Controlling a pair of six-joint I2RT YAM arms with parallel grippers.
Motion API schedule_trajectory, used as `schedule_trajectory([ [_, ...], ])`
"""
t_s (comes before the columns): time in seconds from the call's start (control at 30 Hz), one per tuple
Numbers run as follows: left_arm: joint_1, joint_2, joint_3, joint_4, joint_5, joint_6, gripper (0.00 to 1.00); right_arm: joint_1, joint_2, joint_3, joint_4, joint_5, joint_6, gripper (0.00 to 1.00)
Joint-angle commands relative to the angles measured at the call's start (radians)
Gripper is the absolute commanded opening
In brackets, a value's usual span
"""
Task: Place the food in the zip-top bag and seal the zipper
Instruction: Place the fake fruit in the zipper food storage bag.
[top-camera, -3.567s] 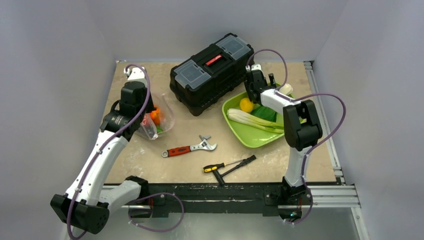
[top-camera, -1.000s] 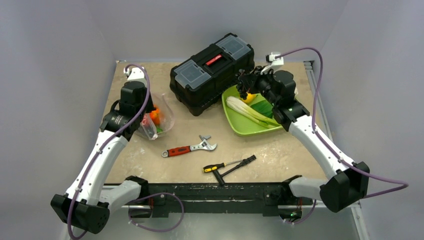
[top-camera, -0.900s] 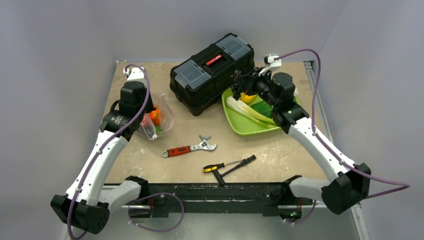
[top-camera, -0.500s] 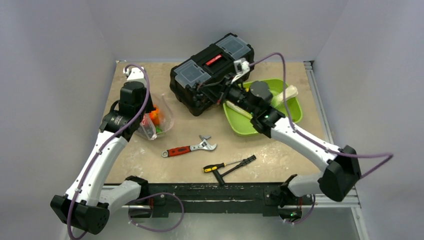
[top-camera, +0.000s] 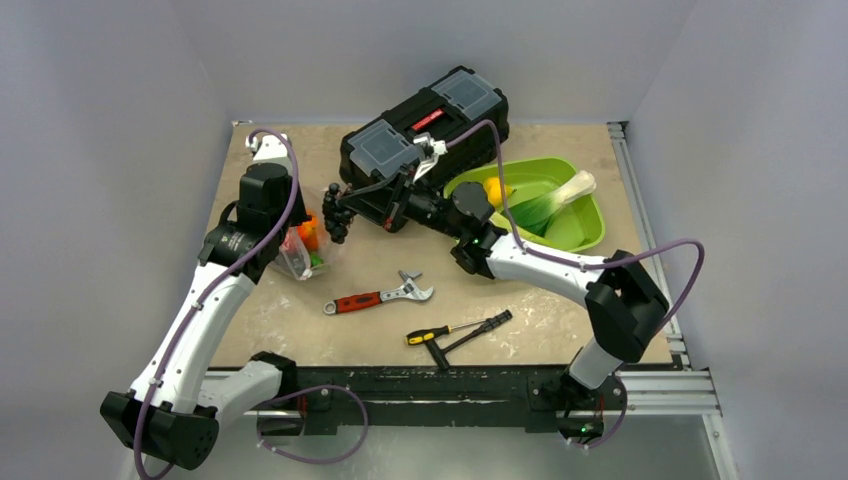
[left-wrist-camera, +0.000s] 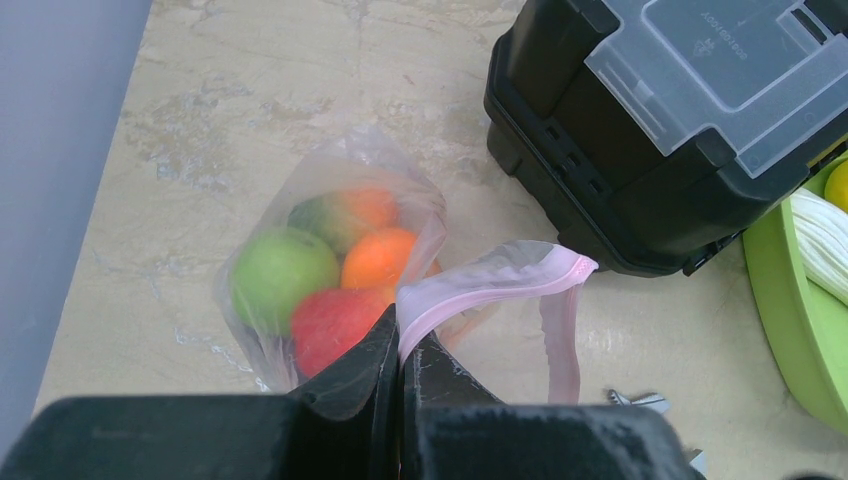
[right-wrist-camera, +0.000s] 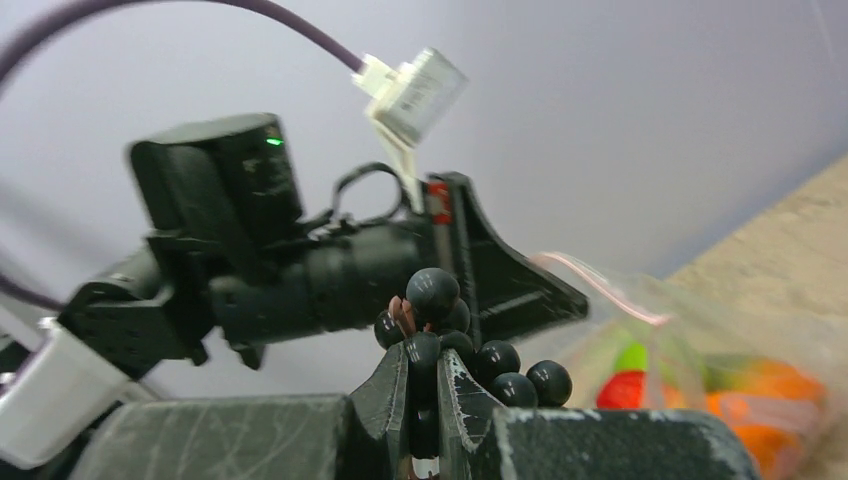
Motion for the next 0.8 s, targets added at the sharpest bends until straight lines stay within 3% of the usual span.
schedule_trajectory([
  [0.0,0.009,-0.027,0.042,0.035,-0.009,0.006,0.0,0.038,-0.016,0.01,0.284,-0.009,0.064,0.0],
  [0.4,0.009,-0.055,0.03,0.044,-0.006,-0.003,0.0,0.083,0.247,-0.04,0.482,0.095,0.126,0.0],
  [0.57,0.009,-0.047,0.031,0.042,-0.006,-0.003,0.0,0.088,0.292,-0.038,0.413,0.134,0.121,0.0],
  [0.77,0.009,-0.045,0.028,0.043,-0.005,-0.003,0.0,0.095,0.33,0.058,0.198,0.136,0.119,0.0],
])
